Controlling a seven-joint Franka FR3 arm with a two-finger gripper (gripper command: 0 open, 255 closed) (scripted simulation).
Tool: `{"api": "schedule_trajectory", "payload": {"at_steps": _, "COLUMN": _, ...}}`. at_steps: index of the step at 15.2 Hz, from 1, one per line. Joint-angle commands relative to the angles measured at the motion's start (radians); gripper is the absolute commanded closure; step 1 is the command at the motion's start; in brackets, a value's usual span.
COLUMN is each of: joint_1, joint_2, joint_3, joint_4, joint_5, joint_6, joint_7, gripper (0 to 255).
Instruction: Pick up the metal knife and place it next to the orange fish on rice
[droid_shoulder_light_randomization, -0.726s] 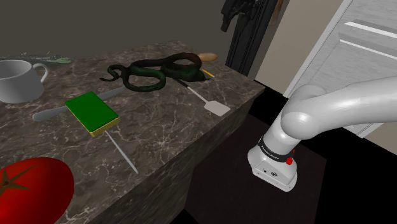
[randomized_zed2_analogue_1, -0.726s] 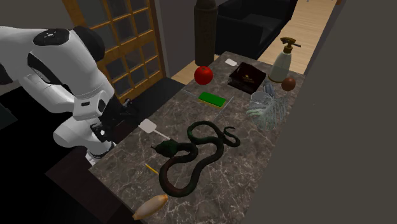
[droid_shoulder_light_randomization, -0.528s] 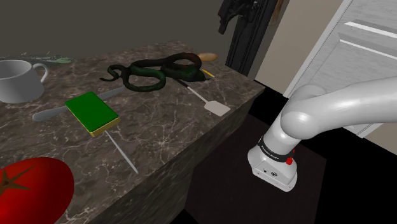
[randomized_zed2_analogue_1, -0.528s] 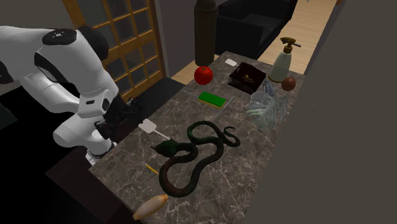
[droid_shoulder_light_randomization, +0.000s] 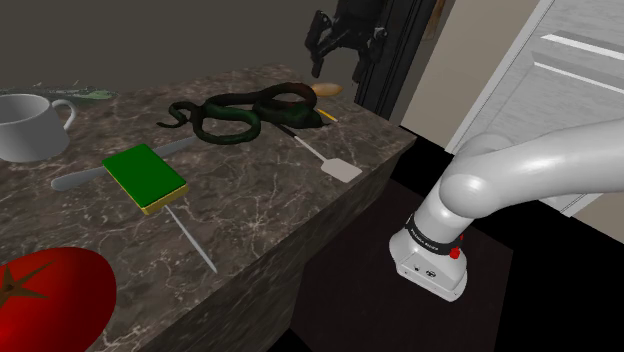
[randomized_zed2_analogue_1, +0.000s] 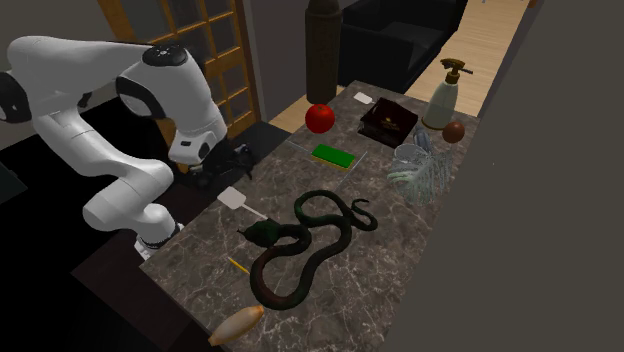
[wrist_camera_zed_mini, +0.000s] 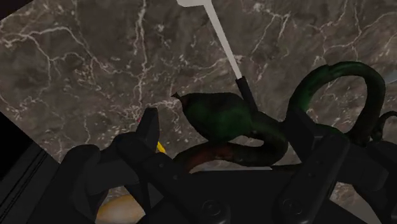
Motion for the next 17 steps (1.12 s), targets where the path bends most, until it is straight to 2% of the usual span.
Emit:
{"api": "schedule_trajectory", "payload": {"at_steps": 1, "joint_1": -0.013, "joint_2": 0.036, "joint_3": 0.061, "joint_4": 0.012, "joint_5": 0.042, "joint_6": 0.018, "joint_7": 0.118, "gripper": 0}}
{"api": "schedule_trajectory", "payload": {"at_steps": 6, "joint_1": -0.052, "joint_2": 0.146, "joint_3": 0.207, "joint_4": 0.068, "joint_5": 0.125, "joint_6": 0.066, "joint_7": 0.391, "gripper": 0}}
{"api": "schedule_trajectory", "payload": {"at_steps": 10, "joint_1": -0.098, "joint_2": 0.265, "joint_3": 0.324, "joint_4": 0.142, "joint_5": 0.165, "joint_6": 0.116, "joint_7": 0.610, "gripper": 0}}
{"api": "schedule_trajectory", "payload": {"at_steps": 14, "joint_1": -0.154, "joint_2": 0.413, "joint_3": 0.440, "joint_4": 0.236, "joint_5": 0.165, "joint_6": 0.175, "joint_7": 0.835, "gripper": 0}}
{"api": "schedule_trajectory", "payload": {"at_steps": 17, "joint_1": -0.197, "joint_2": 0.544, "joint_3": 0.527, "joint_4": 0.317, "joint_5": 0.130, "joint_6": 0.223, "joint_7": 1.015, "gripper": 0}}
